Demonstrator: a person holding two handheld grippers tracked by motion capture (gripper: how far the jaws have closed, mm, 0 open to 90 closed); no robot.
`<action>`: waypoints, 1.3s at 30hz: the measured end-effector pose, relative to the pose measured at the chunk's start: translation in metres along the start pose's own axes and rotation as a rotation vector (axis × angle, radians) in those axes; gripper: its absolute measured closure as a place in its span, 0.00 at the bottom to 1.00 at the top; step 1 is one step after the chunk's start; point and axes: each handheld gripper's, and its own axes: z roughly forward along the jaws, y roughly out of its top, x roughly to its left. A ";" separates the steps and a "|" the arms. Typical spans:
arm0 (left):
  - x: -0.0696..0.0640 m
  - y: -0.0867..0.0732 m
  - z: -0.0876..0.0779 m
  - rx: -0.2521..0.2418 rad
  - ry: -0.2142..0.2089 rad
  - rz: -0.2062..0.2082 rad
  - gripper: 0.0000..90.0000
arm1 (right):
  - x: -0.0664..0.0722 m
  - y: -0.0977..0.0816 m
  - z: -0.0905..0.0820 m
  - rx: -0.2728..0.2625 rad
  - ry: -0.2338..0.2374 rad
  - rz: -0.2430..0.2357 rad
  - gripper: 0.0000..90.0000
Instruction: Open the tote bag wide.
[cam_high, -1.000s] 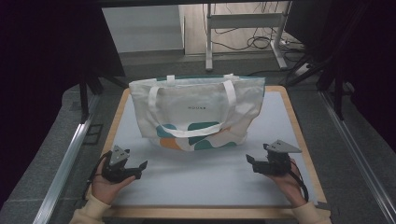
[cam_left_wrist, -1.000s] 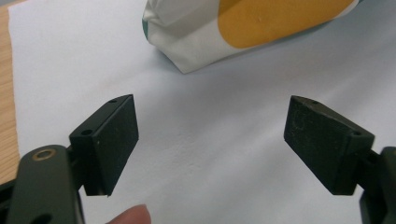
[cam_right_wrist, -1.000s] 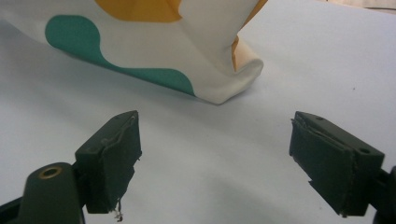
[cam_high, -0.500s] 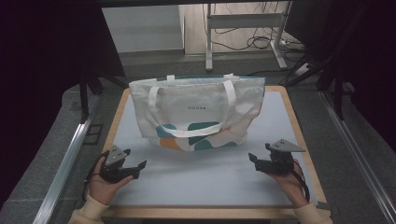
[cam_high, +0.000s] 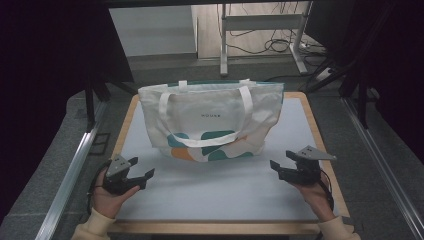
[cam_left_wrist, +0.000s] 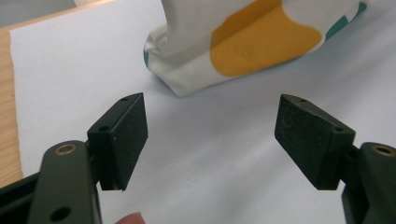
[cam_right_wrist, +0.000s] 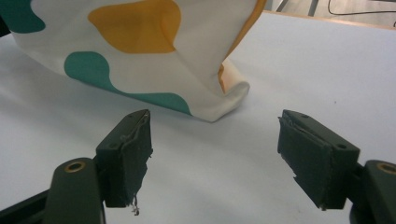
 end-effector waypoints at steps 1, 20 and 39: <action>0.000 0.002 0.000 -0.004 0.000 0.000 0.28 | 0.000 0.001 0.000 0.000 0.005 0.000 0.29; 0.003 0.037 -0.009 -0.057 -0.052 -0.009 0.30 | -0.003 0.040 -0.009 -0.056 0.034 -0.025 0.34; 0.012 0.068 -0.015 -0.101 -0.066 -0.035 0.33 | -0.006 0.082 -0.008 -0.078 0.036 -0.051 0.36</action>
